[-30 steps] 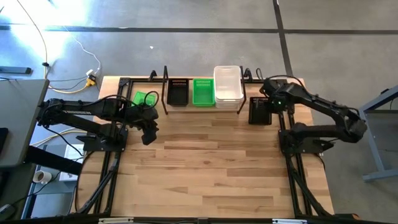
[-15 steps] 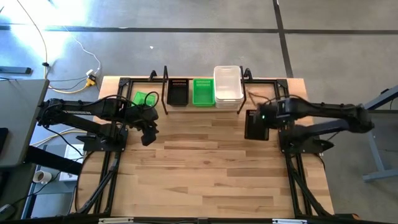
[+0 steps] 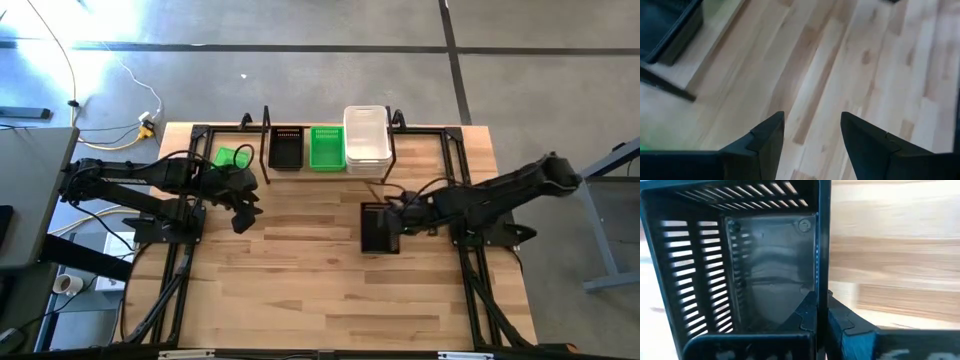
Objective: Stack baskets on shelf by color
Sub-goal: Stack the black bin on the stacked black bins on the shelf
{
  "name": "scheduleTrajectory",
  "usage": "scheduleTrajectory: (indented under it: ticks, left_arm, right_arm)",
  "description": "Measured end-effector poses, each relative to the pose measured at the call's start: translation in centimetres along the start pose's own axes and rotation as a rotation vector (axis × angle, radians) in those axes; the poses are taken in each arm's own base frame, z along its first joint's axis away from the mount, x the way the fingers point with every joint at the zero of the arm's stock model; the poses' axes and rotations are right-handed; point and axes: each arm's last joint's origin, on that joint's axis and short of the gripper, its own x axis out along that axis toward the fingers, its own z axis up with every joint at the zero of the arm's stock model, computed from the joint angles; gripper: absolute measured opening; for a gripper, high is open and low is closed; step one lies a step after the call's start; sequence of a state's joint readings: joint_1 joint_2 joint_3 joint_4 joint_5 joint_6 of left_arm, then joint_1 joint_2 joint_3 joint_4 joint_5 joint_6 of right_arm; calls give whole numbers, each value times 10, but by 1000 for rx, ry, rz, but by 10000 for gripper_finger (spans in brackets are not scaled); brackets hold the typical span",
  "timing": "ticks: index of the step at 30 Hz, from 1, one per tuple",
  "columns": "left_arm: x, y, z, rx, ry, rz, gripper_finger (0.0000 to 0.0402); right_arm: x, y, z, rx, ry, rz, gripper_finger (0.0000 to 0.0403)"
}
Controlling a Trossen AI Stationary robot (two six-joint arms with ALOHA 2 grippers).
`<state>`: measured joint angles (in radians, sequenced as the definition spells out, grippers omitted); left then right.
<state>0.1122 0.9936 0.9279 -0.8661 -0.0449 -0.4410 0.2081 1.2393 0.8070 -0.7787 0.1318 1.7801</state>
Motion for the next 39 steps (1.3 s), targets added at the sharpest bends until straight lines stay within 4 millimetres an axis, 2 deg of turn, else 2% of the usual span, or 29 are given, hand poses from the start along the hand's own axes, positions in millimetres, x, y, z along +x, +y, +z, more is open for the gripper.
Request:
scheduleTrajectory:
  ticks: [3, 9, 17, 31, 39]
  left_arm:
    - [0, -4, 2, 15, -27, -34, 185]
    - [-1, -12, 5, 37, -75, -76, 185]
    - [-2, -19, 8, 106, -129, -111, 185]
    - [-1, -40, 2, 245, -176, -105, 185]
    - [16, -58, 7, 297, -220, -96, 185]
  right_arm:
    - [9, 16, -8, -34, -15, 34, 0]
    - [11, 56, -16, -137, -65, 38, 0]
    - [14, 103, -3, -237, -148, 63, 0]
    - [23, 146, 21, -276, -225, 89, 0]
    - [30, 163, 29, -292, -256, 102, 0]
